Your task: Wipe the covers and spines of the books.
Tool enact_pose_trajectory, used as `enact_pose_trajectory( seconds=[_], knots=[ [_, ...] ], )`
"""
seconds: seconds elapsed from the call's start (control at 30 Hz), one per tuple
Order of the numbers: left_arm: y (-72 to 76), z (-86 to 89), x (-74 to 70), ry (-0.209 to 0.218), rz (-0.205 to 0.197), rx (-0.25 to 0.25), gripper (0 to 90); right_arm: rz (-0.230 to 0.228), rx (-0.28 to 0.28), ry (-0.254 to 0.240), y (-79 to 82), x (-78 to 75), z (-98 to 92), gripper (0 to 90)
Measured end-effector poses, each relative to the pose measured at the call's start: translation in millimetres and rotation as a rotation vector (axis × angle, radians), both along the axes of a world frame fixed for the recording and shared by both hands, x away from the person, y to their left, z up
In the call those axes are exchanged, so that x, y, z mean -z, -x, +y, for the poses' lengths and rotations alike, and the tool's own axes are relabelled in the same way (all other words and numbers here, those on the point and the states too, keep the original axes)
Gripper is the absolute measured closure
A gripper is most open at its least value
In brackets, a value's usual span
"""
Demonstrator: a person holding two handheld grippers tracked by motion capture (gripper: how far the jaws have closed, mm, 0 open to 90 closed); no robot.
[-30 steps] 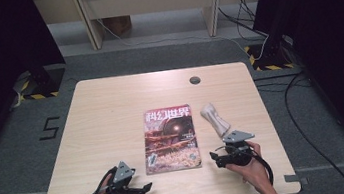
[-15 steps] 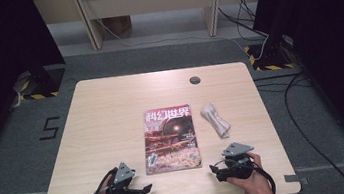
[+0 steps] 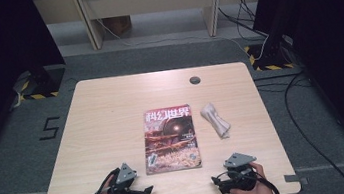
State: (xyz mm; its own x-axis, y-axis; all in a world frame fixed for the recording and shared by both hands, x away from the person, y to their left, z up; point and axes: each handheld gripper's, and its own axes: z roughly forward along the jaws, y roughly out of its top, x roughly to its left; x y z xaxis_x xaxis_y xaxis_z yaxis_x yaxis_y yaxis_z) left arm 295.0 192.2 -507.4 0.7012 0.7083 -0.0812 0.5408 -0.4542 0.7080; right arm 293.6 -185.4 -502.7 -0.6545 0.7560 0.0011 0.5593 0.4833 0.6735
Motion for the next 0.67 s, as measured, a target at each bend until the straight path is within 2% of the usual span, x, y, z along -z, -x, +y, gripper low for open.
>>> enact_pose_trajectory(
  seconds=[0.13,0.67],
  knots=[
    [0.2,-0.4,0.5,-0.008,0.003,0.003,17.1,0.008,0.004,0.024,4.2,1.4,-0.6,20.7],
    [0.0,-1.0,0.7,-0.009,0.006,0.006,17.1,0.022,0.015,0.03,5.1,2.2,0.4,18.6]
  ],
)
